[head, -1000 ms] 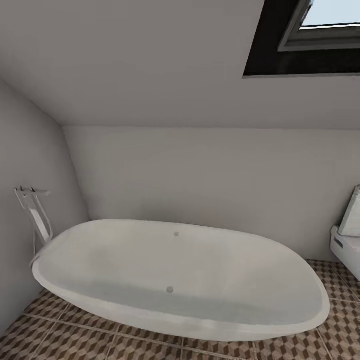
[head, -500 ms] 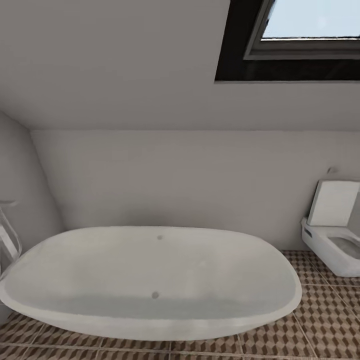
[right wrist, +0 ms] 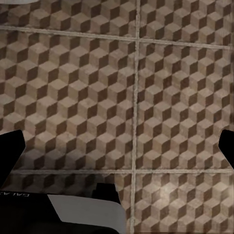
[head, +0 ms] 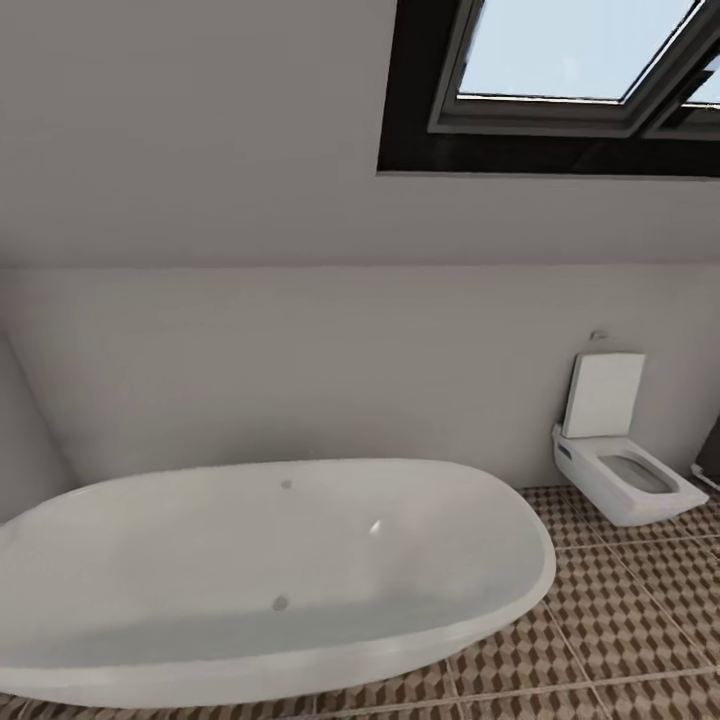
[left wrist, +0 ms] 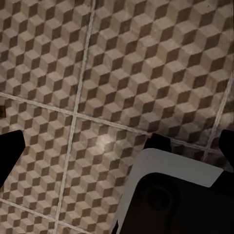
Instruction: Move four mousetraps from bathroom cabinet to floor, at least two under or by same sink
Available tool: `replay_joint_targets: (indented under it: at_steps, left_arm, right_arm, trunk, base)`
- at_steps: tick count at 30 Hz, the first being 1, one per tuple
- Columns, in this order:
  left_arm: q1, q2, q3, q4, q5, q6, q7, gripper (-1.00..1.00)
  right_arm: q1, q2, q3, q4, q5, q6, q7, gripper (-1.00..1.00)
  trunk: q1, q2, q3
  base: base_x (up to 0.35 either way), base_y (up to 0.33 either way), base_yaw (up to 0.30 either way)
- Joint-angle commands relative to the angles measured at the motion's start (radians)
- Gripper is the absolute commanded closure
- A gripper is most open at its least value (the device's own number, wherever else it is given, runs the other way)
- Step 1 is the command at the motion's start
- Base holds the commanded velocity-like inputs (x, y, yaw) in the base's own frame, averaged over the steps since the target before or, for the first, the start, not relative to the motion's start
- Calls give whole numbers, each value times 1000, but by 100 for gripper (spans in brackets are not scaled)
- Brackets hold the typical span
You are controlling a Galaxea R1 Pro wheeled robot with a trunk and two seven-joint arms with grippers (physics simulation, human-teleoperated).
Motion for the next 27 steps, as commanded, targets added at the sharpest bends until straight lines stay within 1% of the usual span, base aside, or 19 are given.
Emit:
replay_joint_targets:
  at_steps: [1,27]
  left_arm:
    - [-1,0,-8,1,7,2,1,-100]
    - [-1,0,-8,1,7,2,1,-100]
  right_arm:
    - [-1,1,9,2,-10,-5,-2,-100]
    - [-1,0,8,2,-10,-5,-2,-100]
  trunk:
    - [0,-1,0]
    - [0,-1,27]
  base:
    - [0,0,-261]
    - [0,0,-261]
